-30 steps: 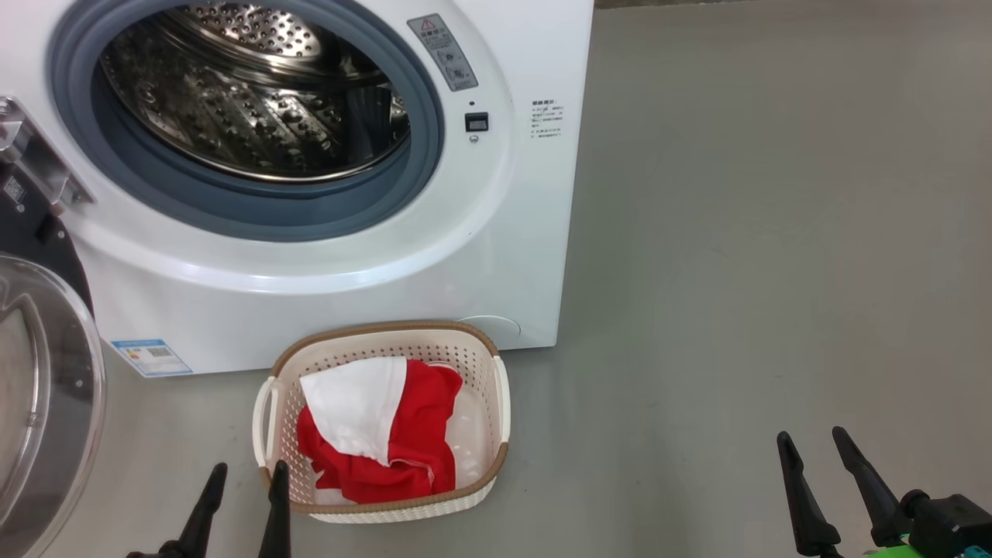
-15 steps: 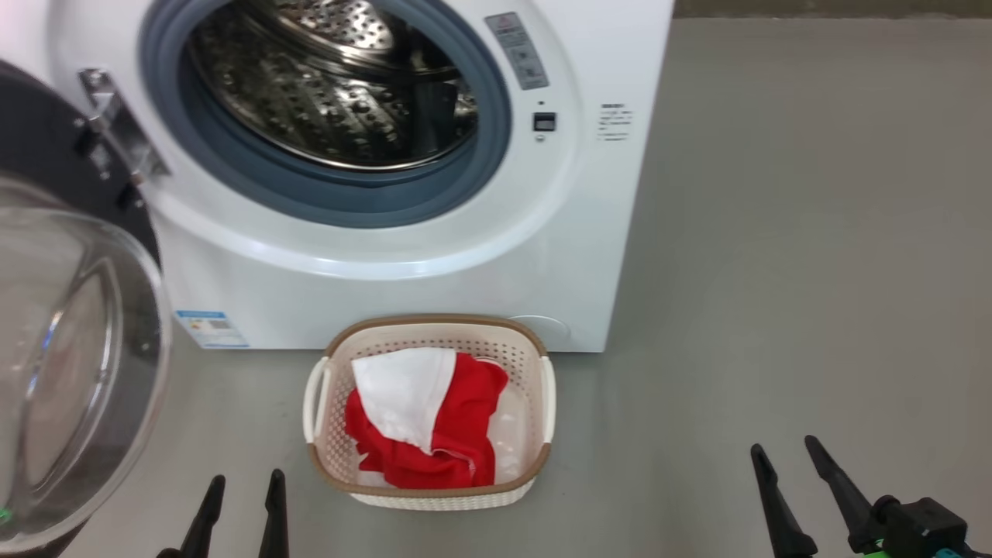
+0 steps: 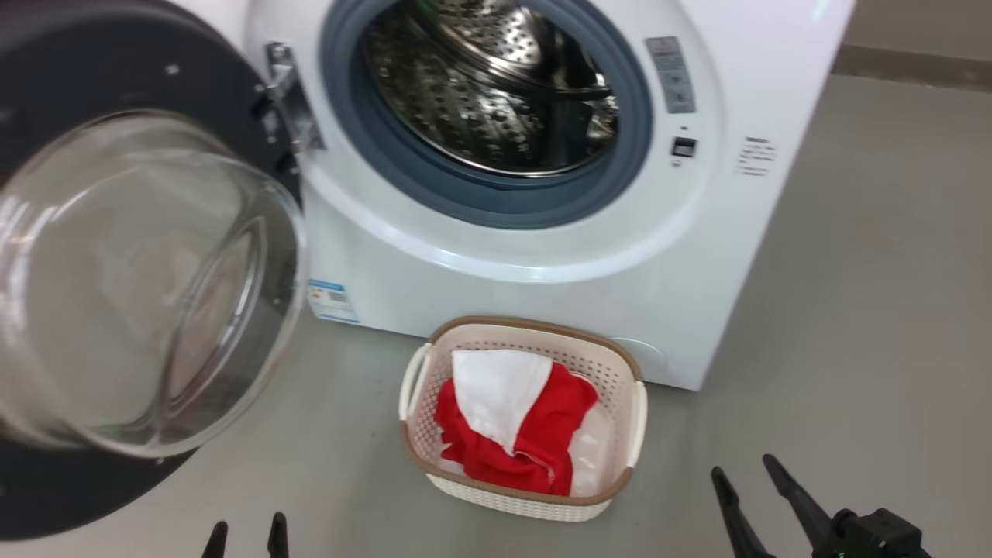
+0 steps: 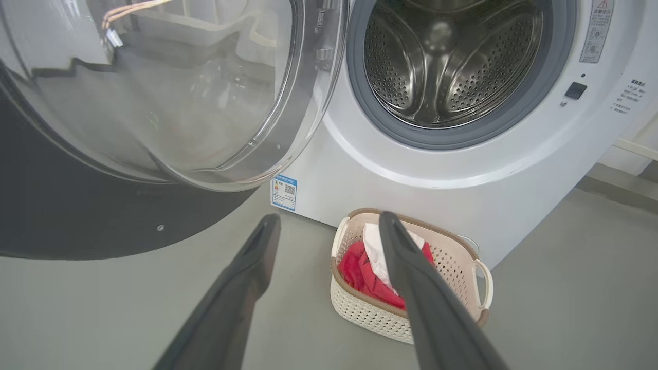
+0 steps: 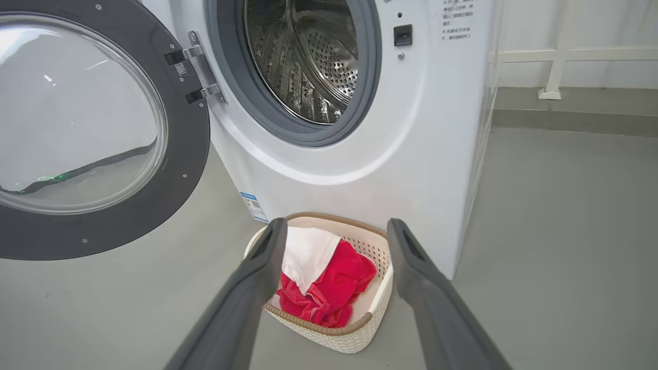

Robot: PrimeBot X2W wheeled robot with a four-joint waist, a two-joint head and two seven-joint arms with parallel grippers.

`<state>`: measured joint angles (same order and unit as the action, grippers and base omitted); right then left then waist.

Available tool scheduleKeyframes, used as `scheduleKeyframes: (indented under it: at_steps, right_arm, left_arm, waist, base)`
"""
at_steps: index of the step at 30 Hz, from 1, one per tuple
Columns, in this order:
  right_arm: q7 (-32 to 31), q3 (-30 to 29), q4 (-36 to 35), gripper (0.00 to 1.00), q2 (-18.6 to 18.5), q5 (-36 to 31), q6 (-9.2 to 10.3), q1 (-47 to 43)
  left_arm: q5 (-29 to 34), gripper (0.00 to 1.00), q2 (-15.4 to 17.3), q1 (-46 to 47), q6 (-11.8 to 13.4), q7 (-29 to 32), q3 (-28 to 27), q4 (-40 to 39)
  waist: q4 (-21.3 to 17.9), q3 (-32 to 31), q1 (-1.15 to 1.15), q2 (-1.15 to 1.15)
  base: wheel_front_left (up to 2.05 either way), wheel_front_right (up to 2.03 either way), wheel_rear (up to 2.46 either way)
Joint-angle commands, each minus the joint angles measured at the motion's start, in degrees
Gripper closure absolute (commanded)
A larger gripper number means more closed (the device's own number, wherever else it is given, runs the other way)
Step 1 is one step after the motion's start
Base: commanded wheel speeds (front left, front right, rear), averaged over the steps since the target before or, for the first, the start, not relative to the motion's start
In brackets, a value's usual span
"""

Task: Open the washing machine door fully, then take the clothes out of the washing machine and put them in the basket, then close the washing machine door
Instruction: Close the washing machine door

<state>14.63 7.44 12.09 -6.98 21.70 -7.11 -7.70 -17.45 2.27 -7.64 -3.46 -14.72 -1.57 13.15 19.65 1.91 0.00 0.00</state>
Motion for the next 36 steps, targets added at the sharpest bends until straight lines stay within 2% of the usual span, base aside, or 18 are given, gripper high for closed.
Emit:
scheduleKeyframes:
  at_steps: [1,7,16,26,27,28,29,36]
  right_arm:
    - [0.37,1.92,-0.99,0.00,-0.88,0.50,-0.37,1.75]
    - [0.37,4.47,-0.62,0.00,-0.80,0.85,-0.37,2.86]
    - [0.37,8.27,0.76,0.00,-1.60,1.81,-0.37,6.56]
    - [0.37,8.94,1.15,0.00,-1.84,2.23,-0.37,6.95]
    - [0.37,8.86,1.15,0.00,-1.83,2.22,-0.37,6.89]
    - [0.37,8.78,1.15,0.00,-1.82,2.22,-0.37,6.81]
    - [0.37,8.69,1.15,0.00,-1.80,2.20,-0.37,6.72]
    - [0.37,7.73,1.05,0.00,-1.36,1.94,-0.37,5.98]
  left_arm:
    - [-0.24,0.00,0.61,-0.12,0.64,-0.28,-1.69,-1.32]
    - [-1.49,0.00,0.61,-1.93,1.35,-0.28,-2.81,-2.30]
    - [-4.03,0.00,0.61,-2.93,2.85,-0.28,-3.62,-4.55]
    - [-5.05,0.00,0.61,-2.78,3.04,-0.28,-3.69,-5.59]
    - [-5.21,0.22,0.61,-2.59,2.98,-0.28,-3.69,-5.77]
    - [-5.56,0.75,0.61,-2.37,2.91,-0.28,-3.75,-6.01]
    - [-5.74,1.00,0.61,-2.05,2.76,-0.28,-3.94,-6.35]
    - [-3.60,1.00,0.61,2.17,1.80,-0.28,-7.14,-12.34]
  waist:
    - [4.95,-2.20,0.00,0.00]
    - [7.56,-2.70,0.00,0.00]
    - [8.44,-2.03,0.00,0.00]
    - [8.55,-1.49,0.00,0.00]
    - [8.54,-1.45,0.00,0.00]
    - [8.54,-1.42,0.00,0.00]
    - [8.55,-1.37,0.00,0.00]
    - [8.57,-0.87,0.00,0.00]
  base:
    - [0.00,0.00,0.00]
    - [0.00,0.00,0.00]
    - [0.00,0.00,0.00]
    - [0.00,0.00,0.00]
    - [0.00,0.00,0.00]
    - [0.00,0.00,0.00]
    - [0.00,0.00,0.00]
    - [0.00,0.00,0.00]
